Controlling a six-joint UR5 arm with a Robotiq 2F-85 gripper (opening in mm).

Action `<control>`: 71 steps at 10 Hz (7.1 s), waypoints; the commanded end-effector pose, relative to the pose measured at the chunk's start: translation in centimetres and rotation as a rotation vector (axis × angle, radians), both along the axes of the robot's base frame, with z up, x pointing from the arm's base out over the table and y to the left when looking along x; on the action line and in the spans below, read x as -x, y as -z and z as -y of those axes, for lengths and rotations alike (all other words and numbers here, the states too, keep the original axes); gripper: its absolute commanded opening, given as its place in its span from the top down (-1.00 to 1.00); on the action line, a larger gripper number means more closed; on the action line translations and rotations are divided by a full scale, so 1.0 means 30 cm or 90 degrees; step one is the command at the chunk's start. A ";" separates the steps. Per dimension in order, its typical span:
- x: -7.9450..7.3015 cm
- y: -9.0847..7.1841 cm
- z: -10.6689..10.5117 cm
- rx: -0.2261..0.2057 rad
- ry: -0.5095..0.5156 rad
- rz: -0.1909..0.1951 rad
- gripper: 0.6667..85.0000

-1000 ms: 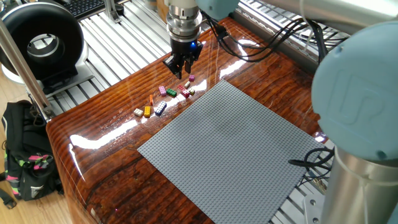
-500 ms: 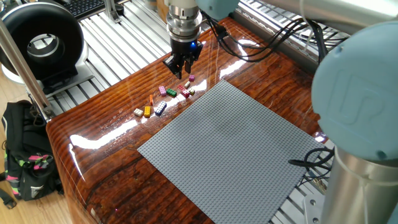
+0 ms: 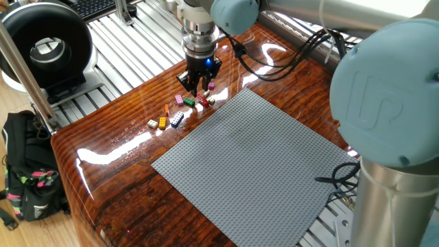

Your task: Build with small Lego blocks

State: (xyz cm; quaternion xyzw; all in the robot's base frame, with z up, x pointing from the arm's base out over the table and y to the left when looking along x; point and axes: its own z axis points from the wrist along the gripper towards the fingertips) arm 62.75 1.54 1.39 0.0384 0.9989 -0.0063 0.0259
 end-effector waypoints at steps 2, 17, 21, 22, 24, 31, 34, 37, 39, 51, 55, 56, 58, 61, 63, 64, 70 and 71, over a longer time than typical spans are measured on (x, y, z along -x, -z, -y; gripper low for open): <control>-0.010 -0.008 0.002 -0.008 -0.012 0.001 0.13; -0.011 -0.010 -0.013 -0.023 -0.025 -0.012 0.23; -0.018 0.012 -0.030 -0.029 -0.022 -0.006 0.23; -0.018 0.010 -0.031 -0.029 -0.023 -0.006 0.23; -0.023 0.009 -0.028 -0.027 -0.024 -0.003 0.23; -0.021 0.017 -0.015 -0.016 -0.026 -0.022 0.23; -0.018 0.024 -0.005 -0.014 -0.034 -0.028 0.23; -0.010 0.023 -0.001 -0.016 -0.036 -0.035 0.26; -0.012 0.016 0.002 -0.015 -0.036 -0.036 0.26; -0.021 0.014 -0.031 -0.019 -0.024 -0.034 0.31; -0.019 0.014 -0.021 -0.016 -0.028 -0.036 0.31; -0.018 0.021 -0.019 -0.016 -0.030 -0.035 0.31; -0.008 0.022 -0.013 -0.017 -0.045 -0.041 0.31; 0.001 0.022 -0.006 -0.016 -0.053 -0.049 0.31; -0.003 0.022 -0.011 -0.019 -0.054 -0.046 0.31; -0.004 0.021 -0.010 -0.019 -0.054 -0.046 0.31; -0.008 0.032 -0.010 -0.018 -0.054 -0.044 0.34; -0.008 0.033 -0.011 -0.019 -0.055 -0.044 0.34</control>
